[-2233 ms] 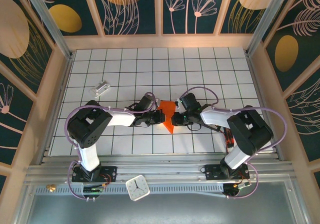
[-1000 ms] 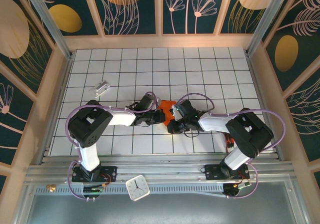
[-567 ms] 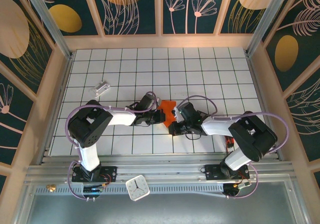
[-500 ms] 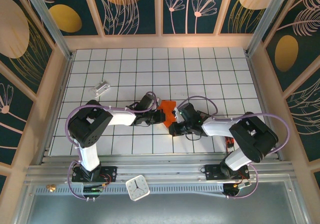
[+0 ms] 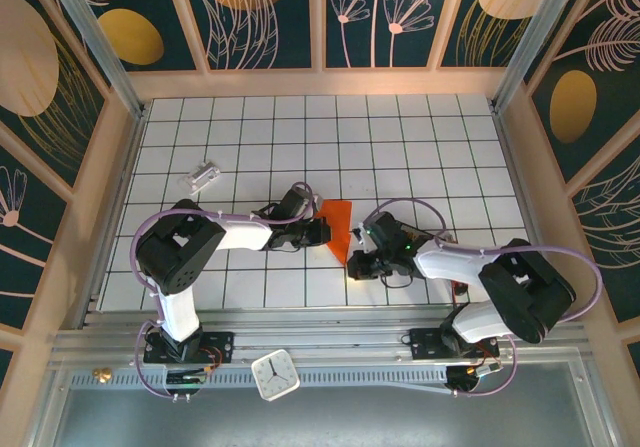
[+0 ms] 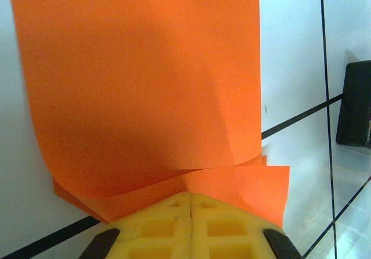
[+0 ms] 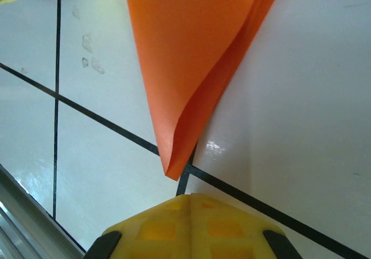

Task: Fold a paper plane with a square sheet of paper (pick it up from the middle)
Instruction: Third fold the triangle at the center of the table.

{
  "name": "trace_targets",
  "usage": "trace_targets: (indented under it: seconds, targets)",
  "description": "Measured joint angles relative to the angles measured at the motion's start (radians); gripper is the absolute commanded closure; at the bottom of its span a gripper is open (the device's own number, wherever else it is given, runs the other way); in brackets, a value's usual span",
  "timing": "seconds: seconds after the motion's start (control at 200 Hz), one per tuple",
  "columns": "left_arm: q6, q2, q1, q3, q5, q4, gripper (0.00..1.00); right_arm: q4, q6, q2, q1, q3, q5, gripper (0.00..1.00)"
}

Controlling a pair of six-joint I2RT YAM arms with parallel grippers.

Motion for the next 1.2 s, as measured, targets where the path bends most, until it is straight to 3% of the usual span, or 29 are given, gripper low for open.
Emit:
trace_targets:
  seconds: [0.25, 0.55, 0.816, 1.201]
  targets:
    - [0.000, 0.001, 0.000, 0.001, 0.000, 0.000, 1.00, 0.012, 0.003, 0.014, -0.018, 0.126, -0.044, 1.00]
    - [0.000, 0.001, 0.000, 0.002, 0.000, 0.000, 1.00, 0.059, -0.014, 0.195, -0.019, 0.225, -0.061, 1.00]
    - [0.000, 0.003, 0.000, 0.004, 0.000, -0.001, 1.00, 0.087, -0.036, 0.260, -0.032, 0.192, -0.058, 1.00]
    - [0.001, 0.003, -0.002, 0.005, 0.004, -0.005, 1.00, 0.179, -0.049, 0.194, -0.036, 0.084, -0.052, 1.00]
